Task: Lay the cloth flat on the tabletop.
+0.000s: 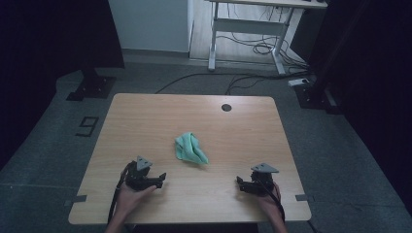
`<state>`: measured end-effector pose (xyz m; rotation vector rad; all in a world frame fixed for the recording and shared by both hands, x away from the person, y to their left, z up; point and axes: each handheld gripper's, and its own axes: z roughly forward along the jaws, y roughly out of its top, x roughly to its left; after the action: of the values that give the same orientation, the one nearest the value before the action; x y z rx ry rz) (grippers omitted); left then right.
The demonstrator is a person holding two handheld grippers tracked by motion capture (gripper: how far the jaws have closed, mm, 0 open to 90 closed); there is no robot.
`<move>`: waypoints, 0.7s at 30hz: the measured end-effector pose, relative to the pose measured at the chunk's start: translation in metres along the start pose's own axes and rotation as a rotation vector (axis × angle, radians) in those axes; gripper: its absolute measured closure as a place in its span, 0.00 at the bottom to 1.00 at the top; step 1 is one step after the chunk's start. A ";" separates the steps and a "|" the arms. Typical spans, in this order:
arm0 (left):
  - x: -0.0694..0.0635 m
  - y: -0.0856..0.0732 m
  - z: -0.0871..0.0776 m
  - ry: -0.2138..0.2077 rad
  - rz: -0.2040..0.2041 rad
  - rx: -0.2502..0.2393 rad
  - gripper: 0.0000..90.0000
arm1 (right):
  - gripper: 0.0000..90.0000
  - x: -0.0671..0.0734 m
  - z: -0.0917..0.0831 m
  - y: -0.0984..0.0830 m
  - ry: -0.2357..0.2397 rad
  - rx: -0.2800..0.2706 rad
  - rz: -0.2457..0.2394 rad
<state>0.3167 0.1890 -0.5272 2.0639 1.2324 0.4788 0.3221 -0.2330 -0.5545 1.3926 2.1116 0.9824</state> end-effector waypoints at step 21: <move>0.010 -0.002 -0.027 -0.041 -0.059 -0.078 0.26 | 0.18 0.029 0.001 0.052 0.120 -0.151 0.011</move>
<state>0.3034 0.2079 -0.5099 1.9571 1.2276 0.4476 0.3425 -0.1934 -0.5155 1.3021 2.0672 1.2299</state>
